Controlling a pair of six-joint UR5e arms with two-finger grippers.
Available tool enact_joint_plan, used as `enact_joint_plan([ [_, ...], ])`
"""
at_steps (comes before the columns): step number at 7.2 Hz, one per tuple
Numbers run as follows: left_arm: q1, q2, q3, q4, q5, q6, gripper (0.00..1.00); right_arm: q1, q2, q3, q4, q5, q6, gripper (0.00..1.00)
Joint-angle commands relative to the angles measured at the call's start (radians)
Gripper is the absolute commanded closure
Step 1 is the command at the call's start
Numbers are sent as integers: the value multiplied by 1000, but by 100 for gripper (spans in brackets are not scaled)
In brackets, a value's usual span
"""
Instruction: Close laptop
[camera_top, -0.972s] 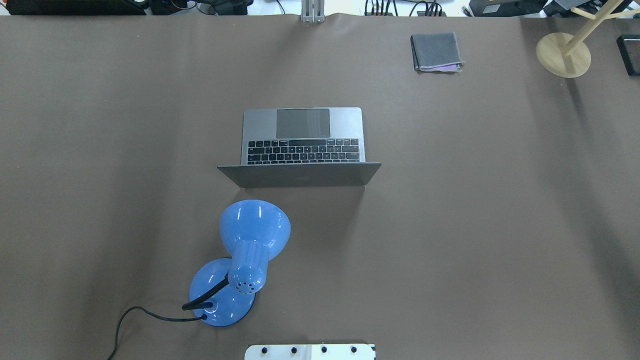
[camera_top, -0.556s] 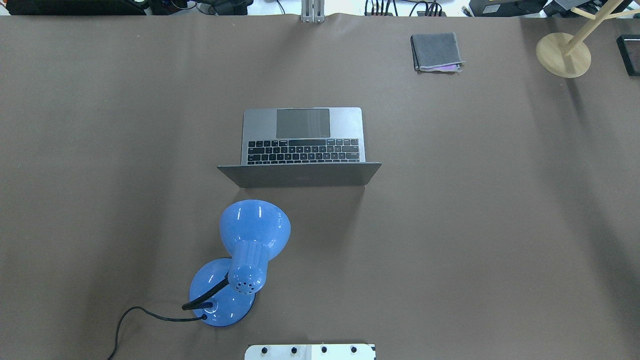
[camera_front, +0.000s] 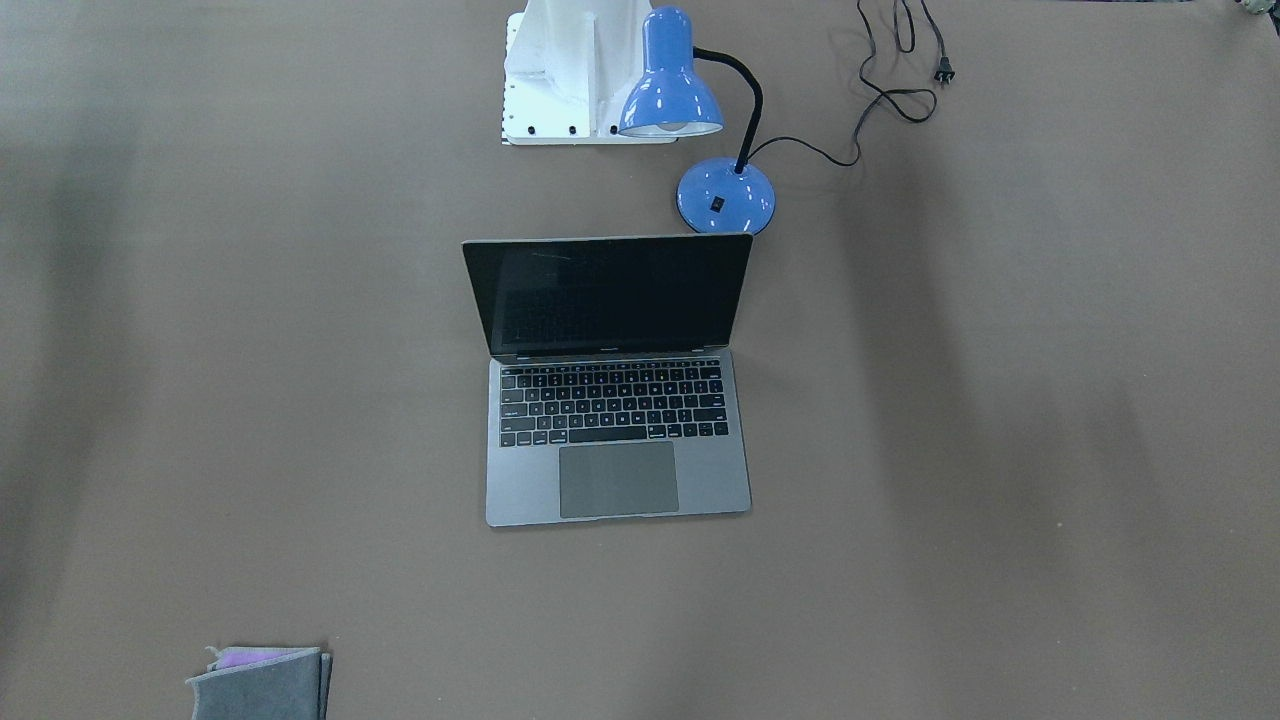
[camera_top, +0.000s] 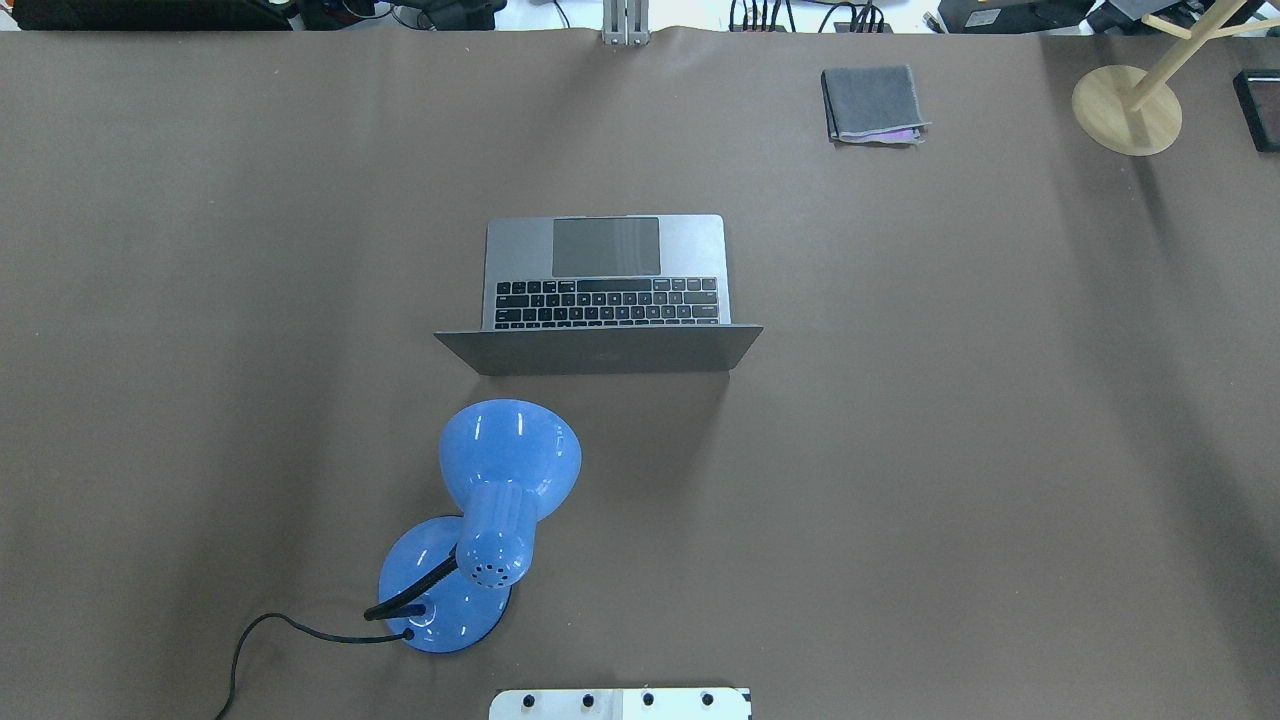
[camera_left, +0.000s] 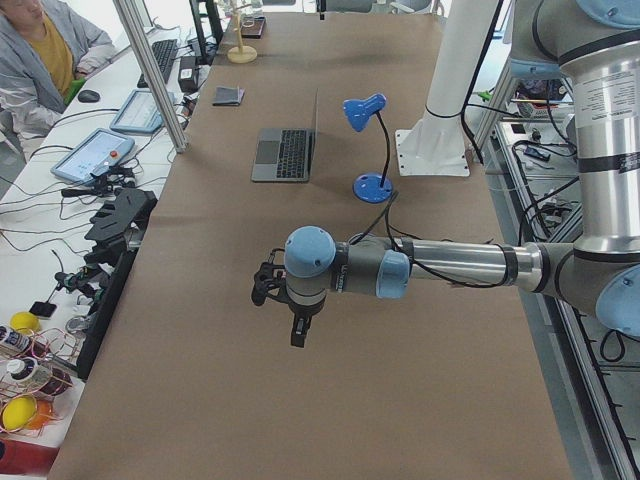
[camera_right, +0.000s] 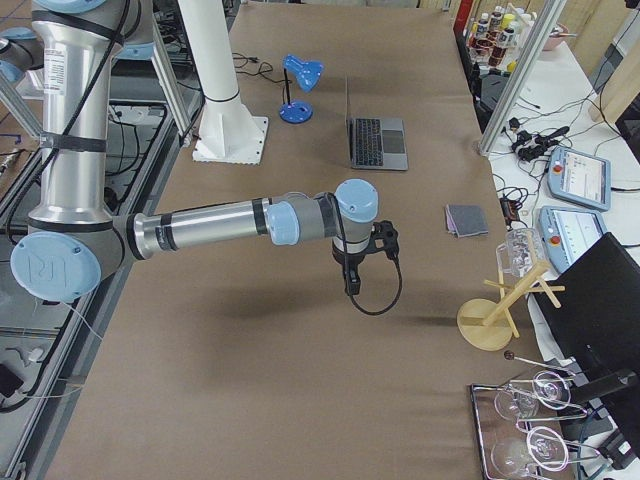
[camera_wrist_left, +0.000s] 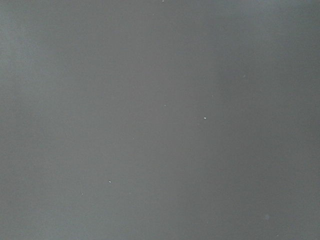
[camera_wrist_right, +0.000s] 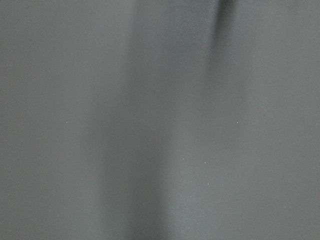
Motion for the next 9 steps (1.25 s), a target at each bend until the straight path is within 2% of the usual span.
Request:
enact_joint_plan([
  [1,5,-9,-30,-48,-120,-157,17,-48,10,62,0,28,74,0],
  [2,36,-26,-44,-180,-156,-382,39,-134,40,139,2,21,257,1],
  [3,126,-32,-59,-298,-157,-577,66,-203,95,202,2,17,438,16],
  [4,210,-72,-81,-342,-156,-753,100,-281,149,251,2,14,592,50],
  [5,308,-112,-128,-341,-154,-867,100,-373,239,267,2,-8,751,82],
  [6,400,-167,-168,-341,-142,-1027,100,-468,322,273,0,-45,911,100],
  [7,482,-258,-173,-343,-135,-1174,100,-581,391,279,0,-127,1046,100],
  [8,577,-325,-185,-343,-84,-1303,100,-684,460,276,0,-210,1160,100],
  [9,693,-375,-208,-341,4,-1386,100,-749,511,262,0,-264,1200,100],
])
